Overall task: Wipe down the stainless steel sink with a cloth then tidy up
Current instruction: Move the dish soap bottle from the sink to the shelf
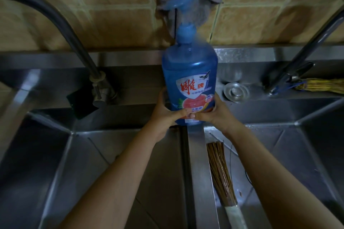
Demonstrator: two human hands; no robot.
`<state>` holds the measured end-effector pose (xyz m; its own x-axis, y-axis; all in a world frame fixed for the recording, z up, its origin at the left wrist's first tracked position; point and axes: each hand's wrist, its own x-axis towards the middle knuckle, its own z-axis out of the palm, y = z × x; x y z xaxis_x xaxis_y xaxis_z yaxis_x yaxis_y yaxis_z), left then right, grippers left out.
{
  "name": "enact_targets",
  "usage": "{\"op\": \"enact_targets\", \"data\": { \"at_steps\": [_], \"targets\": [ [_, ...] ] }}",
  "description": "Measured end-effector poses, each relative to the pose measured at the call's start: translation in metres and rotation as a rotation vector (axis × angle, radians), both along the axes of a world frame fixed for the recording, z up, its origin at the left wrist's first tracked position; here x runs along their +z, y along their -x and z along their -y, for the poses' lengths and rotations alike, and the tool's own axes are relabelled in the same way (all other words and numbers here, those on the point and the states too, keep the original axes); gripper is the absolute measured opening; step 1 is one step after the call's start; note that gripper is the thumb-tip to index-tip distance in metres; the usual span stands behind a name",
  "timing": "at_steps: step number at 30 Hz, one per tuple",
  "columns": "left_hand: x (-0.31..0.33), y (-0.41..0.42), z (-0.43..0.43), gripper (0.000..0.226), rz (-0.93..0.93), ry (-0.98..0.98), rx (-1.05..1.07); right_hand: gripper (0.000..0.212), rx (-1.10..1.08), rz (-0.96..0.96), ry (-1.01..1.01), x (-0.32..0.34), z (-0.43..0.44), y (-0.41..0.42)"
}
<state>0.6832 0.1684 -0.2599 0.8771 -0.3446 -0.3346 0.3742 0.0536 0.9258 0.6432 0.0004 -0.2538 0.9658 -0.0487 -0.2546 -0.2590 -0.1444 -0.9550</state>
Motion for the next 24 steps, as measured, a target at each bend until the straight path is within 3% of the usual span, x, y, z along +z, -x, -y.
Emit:
{"op": "enact_targets", "data": {
  "at_steps": [7,11,14,24],
  "targets": [
    [0.027,0.029,-0.022,0.086,0.104,0.119,0.062,0.075,0.106,0.099,-0.004,0.042,-0.018,0.015],
    [0.060,0.047,-0.044,0.110,0.157,0.089,0.136,0.074,0.128,0.175,0.004,0.066,-0.039,0.027],
    [0.087,0.064,-0.065,0.114,0.199,0.038,0.180,0.073,0.151,0.232,-0.024,0.088,-0.058,0.035],
    [0.161,0.133,-0.159,0.086,0.320,-0.008,0.362,0.072,0.331,0.344,-0.036,0.157,-0.152,0.071]
  ]
}}
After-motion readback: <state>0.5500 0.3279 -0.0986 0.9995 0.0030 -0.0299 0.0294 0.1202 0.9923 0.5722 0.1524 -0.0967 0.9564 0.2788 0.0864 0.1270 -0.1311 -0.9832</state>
